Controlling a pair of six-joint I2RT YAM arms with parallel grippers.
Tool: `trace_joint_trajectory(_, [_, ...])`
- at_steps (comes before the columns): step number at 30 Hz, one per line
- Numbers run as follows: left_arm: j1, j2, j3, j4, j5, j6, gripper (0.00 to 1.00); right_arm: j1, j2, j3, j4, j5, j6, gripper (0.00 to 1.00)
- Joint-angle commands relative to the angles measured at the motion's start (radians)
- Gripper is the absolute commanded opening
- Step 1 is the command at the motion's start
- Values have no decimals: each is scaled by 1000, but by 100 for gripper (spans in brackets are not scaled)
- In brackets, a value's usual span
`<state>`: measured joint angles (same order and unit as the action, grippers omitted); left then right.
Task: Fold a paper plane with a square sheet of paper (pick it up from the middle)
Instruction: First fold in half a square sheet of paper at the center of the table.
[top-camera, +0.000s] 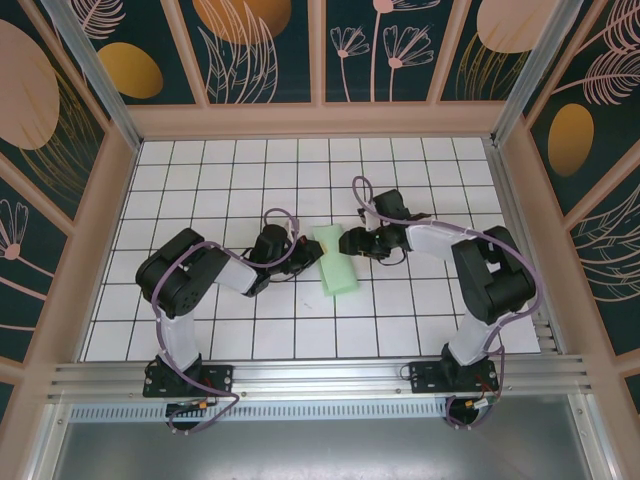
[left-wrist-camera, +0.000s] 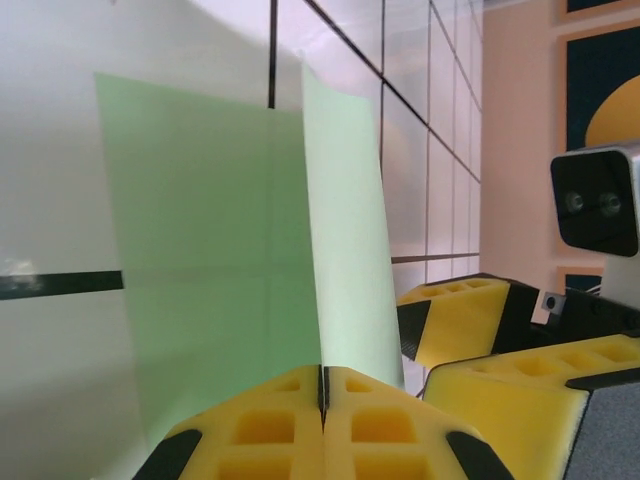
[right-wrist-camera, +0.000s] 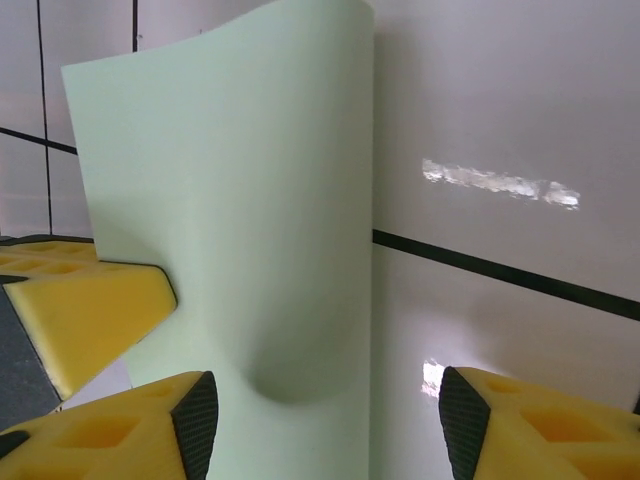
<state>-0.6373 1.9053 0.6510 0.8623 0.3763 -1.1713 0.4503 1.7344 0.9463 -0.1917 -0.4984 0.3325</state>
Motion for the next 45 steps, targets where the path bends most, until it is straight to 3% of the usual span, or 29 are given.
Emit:
trace_joint_trajectory(1, [-2,9,38,-75,-22,54,0,15,35,39,-35,-23,-43,62])
trace_joint_trajectory(14, [-4,-6,41,-117,-47,61,5,29,103,48,-46,20,-30,47])
trace_joint_trajectory(22, [-1,-87,46,-204,-87,91,36,50,134,27,-59,116,-23,42])
trace_joint_trajectory(27, [7,-151,18,-234,-149,57,48,60,153,29,-64,155,-20,42])
trace_joint_trajectory(34, [22,-226,-30,-263,-253,38,49,63,180,49,-79,177,-21,40])
trace_joint_trajectory(45, [30,-226,-33,-256,-230,55,48,67,189,64,-102,206,-41,36])
